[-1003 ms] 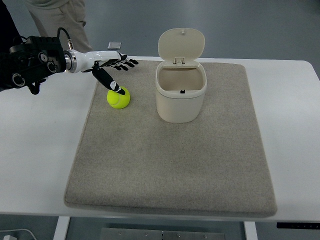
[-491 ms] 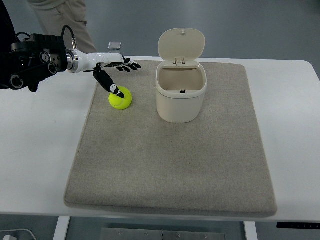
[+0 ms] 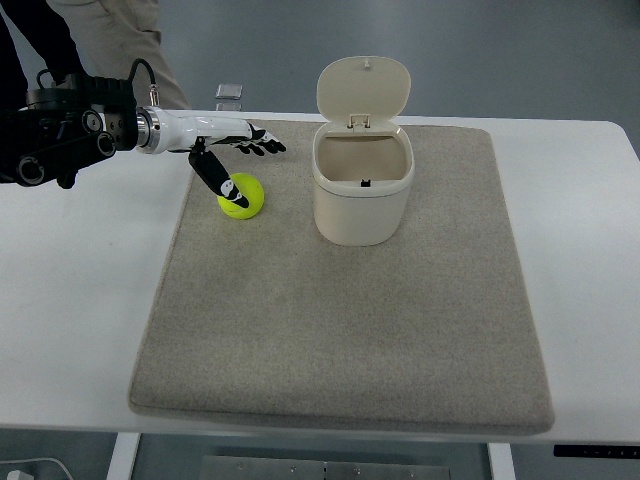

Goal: Put tennis ball into box with left hand
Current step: 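Lower the left hand fingers onto the tennis ball, then close the left hand fingers around the tennis ball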

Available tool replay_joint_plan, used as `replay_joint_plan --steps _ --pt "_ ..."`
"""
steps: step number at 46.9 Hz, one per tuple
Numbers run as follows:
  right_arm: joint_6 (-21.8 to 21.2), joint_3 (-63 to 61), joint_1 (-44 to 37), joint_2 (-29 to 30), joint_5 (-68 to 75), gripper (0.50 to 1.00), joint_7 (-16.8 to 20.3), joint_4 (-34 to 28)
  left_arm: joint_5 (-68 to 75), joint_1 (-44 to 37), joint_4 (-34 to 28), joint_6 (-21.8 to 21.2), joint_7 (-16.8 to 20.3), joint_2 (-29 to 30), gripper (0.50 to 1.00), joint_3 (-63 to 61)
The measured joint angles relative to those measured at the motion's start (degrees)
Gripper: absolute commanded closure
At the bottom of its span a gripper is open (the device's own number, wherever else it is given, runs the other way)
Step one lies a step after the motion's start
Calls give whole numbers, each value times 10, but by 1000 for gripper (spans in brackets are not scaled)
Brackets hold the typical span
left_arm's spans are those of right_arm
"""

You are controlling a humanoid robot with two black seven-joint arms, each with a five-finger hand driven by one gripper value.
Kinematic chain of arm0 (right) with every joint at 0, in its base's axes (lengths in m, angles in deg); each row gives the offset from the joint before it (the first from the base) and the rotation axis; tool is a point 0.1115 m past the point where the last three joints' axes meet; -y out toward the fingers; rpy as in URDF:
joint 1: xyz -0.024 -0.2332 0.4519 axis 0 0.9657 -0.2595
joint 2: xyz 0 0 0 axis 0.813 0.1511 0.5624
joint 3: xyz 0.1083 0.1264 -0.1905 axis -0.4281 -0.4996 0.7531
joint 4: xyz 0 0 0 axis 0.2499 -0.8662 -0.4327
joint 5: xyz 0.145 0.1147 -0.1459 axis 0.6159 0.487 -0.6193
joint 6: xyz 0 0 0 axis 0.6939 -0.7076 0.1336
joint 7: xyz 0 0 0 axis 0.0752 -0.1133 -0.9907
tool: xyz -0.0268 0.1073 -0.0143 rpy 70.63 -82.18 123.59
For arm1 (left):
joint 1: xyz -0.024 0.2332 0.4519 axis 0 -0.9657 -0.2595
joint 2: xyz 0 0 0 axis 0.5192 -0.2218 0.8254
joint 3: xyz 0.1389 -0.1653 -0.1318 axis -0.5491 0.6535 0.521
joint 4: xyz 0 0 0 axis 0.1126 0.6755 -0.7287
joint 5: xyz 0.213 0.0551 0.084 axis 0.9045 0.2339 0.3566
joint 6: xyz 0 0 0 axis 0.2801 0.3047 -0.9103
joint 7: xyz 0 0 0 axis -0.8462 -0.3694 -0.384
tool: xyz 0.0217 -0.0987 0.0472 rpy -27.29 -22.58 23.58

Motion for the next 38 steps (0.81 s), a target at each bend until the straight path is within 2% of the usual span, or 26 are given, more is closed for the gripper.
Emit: replay_joint_plan --steps 14,25,38 --pt "0 0 0 0 0 562 0 0 -5 -17 0 0 8 7 566 2" --pt "0 0 0 0 0 562 0 0 -6 -25 -1 -2 29 6 568 6" --pt "0 0 0 0 0 562 0 0 0 -25 -2 -2 32 10 568 1"
